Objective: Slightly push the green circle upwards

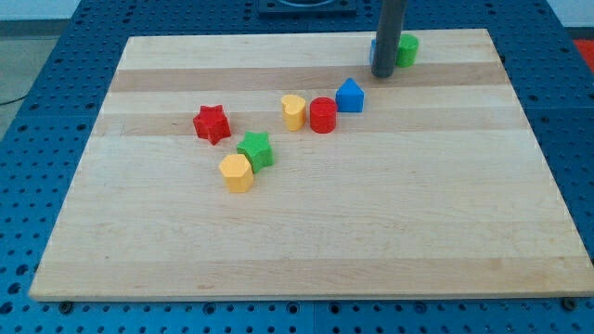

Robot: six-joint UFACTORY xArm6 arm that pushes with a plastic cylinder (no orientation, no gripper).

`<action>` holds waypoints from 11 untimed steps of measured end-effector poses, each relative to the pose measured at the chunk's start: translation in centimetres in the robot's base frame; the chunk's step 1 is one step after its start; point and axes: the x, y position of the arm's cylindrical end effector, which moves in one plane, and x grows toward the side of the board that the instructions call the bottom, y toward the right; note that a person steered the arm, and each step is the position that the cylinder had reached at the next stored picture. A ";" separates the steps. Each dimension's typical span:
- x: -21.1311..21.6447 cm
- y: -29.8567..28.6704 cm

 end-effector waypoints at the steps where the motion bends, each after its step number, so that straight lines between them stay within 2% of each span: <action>1: -1.2 0.0; 2: -2.9 0.0; 3: -1.7 0.1; 4: 2.1 2.5; 5: 2.0 5.2; 11: -3.8 3.9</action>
